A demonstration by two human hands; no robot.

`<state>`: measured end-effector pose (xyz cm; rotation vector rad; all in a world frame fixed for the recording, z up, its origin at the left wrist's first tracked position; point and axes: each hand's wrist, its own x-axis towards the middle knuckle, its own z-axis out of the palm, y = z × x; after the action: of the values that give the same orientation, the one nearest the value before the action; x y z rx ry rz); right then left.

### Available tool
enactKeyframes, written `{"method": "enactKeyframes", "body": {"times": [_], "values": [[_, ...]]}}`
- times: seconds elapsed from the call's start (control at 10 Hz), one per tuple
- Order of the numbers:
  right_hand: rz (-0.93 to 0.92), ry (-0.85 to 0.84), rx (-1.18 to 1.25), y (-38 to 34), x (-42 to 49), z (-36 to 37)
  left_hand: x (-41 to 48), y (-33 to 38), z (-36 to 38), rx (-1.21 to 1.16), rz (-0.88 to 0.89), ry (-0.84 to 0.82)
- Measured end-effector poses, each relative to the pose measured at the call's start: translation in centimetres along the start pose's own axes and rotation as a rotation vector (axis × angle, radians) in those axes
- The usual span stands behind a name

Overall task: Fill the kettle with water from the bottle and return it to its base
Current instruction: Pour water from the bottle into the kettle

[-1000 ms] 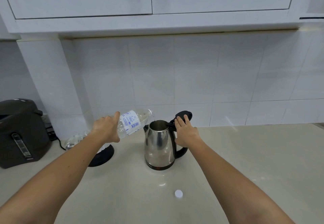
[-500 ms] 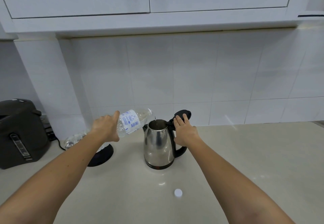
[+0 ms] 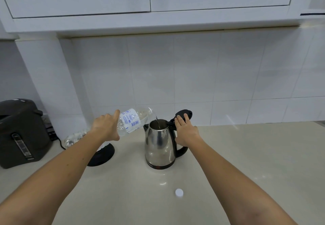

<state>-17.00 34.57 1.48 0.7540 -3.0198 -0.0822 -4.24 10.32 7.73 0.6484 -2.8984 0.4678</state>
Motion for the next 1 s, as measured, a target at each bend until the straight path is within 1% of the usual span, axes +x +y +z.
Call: {"method": "enactKeyframes", "body": {"times": [1.0], "values": [[-0.004, 0.011, -0.002, 0.07, 0.15, 0.27, -0.38, 0.09, 0.18, -0.007, 0.002, -0.007]]}}
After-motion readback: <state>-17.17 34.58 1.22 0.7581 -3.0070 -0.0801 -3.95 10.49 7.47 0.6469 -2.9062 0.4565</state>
